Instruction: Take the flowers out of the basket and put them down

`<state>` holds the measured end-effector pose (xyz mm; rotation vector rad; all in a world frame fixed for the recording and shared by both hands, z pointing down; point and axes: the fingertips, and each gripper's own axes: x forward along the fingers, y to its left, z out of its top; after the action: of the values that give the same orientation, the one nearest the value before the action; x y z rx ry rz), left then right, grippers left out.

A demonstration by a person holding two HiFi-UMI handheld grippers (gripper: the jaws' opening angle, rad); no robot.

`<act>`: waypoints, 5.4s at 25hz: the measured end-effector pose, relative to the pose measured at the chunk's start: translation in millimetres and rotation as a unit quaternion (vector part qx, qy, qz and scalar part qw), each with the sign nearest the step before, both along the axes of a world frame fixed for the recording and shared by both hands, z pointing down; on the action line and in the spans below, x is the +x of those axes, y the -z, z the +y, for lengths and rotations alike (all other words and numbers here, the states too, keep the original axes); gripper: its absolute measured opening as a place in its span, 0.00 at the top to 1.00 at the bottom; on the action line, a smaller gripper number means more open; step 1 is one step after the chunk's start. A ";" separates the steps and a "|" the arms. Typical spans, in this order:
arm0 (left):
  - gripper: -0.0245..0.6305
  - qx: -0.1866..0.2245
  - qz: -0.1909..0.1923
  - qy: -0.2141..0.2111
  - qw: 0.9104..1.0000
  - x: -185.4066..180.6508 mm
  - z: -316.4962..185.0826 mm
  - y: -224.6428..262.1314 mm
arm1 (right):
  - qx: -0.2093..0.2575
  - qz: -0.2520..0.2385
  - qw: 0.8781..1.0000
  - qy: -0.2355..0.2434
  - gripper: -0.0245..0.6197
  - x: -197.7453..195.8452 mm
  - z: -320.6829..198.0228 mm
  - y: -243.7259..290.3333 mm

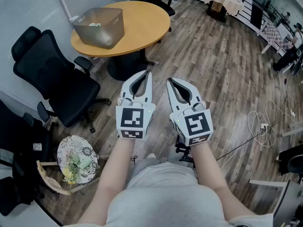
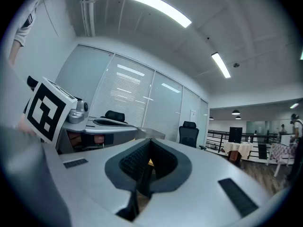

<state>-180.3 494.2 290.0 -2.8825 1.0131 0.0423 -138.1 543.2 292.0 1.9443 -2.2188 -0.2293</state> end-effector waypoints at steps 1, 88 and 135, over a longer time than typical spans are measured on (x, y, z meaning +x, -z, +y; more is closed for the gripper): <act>0.96 -0.002 0.001 0.003 1.000 -1.4 -2.7 0.2 | 0.000 -0.001 1.000 0.001 0.92 -1.0 -2.0 0.4; 0.96 0.002 0.005 0.256 0.967 90.9 -521.0 13.3 | 0.013 -0.008 0.966 0.260 0.92 138.1 -561.3 14.1; 0.86 -0.230 -0.035 0.295 0.927 -30.9 -715.8 -40.5 | -0.050 -0.028 0.930 0.364 0.92 53.5 -760.4 -27.9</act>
<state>-211.2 -221.6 330.5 -2.7610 2.0584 -0.3842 -84.6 -217.2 319.8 1.0061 -2.8267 -0.1498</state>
